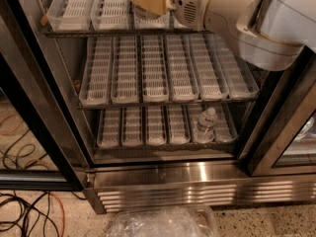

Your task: Pick 7up can from top shelf of fridge

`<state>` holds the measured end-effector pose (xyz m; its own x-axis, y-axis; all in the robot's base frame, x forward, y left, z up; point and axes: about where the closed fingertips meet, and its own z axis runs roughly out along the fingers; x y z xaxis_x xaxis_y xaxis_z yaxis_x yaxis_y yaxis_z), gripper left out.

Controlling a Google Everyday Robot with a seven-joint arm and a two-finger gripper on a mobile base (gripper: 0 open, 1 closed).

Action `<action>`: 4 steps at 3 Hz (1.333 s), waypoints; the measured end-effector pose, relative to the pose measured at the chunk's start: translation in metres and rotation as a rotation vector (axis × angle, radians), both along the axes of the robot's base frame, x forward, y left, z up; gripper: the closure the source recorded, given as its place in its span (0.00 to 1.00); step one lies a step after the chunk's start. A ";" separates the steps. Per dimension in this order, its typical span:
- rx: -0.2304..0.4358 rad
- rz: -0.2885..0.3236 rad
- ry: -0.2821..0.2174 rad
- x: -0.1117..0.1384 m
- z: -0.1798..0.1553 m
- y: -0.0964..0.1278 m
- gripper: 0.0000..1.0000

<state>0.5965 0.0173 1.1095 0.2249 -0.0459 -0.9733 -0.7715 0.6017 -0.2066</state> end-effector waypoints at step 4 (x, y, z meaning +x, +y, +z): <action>-0.058 0.127 0.085 -0.059 -0.029 -0.008 1.00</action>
Offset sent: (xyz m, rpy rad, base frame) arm -0.0471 -0.0119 -0.0302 -0.0441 0.1011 0.1057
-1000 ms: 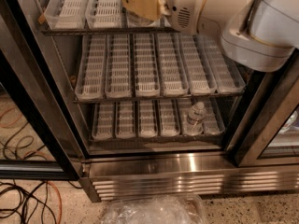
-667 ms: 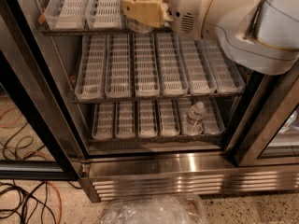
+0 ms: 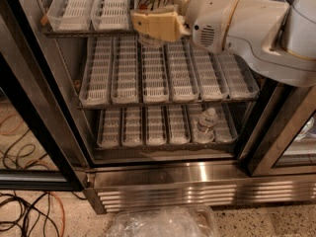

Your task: Pick 7up can from top shelf of fridge

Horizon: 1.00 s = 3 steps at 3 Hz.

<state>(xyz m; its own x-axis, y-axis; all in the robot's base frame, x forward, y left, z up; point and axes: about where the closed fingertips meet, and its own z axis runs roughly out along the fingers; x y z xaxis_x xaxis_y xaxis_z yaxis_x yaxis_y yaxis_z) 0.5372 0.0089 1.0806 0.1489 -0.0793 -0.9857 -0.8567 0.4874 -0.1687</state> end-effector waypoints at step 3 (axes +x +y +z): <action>-0.065 0.014 0.022 -0.035 -0.016 -0.026 1.00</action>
Offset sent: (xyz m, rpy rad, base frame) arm -0.0338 -0.0299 -0.0274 -0.0484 0.0445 -0.0039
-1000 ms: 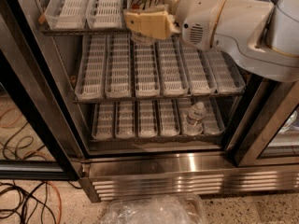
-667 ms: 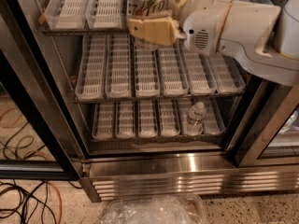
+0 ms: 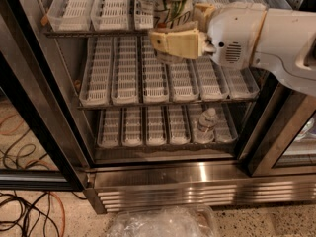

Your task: Pick 7up can from top shelf of fridge

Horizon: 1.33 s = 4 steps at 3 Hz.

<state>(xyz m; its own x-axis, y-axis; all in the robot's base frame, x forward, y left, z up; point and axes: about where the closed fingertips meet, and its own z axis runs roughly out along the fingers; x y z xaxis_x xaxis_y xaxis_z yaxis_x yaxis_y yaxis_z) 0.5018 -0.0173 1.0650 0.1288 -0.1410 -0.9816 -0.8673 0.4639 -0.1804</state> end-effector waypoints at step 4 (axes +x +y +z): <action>-0.129 0.081 -0.009 -0.012 -0.019 -0.034 1.00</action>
Offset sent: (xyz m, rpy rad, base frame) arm -0.0347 -0.0746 -0.0335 -0.1610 -0.0071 -0.0109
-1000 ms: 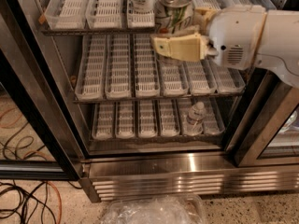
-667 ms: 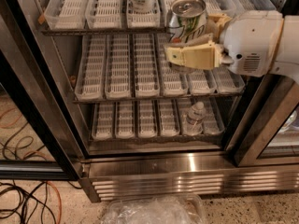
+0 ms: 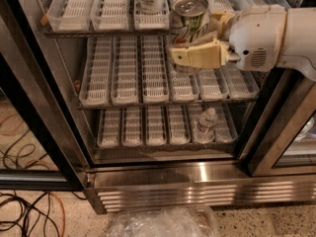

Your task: Pick 7up can from top shelf of fridge

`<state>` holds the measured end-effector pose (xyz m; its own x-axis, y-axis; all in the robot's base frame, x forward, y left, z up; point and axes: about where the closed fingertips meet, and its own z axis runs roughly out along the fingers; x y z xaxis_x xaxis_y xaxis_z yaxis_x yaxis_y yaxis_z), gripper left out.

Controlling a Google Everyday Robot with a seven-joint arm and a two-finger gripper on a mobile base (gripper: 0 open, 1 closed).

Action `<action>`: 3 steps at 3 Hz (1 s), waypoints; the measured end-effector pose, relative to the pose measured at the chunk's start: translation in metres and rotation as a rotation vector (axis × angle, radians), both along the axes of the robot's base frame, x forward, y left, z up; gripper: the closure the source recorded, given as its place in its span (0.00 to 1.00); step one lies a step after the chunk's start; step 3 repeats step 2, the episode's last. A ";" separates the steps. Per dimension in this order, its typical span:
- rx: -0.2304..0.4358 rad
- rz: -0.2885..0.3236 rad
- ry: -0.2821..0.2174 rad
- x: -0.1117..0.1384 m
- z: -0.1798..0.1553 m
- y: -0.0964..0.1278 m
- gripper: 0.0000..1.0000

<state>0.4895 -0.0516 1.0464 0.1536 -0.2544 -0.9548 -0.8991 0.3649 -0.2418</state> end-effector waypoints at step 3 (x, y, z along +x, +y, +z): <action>-0.019 0.171 0.034 -0.004 -0.023 0.030 1.00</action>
Offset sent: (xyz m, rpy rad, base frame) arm 0.0004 0.0224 -0.0196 -0.0153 0.0278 0.1321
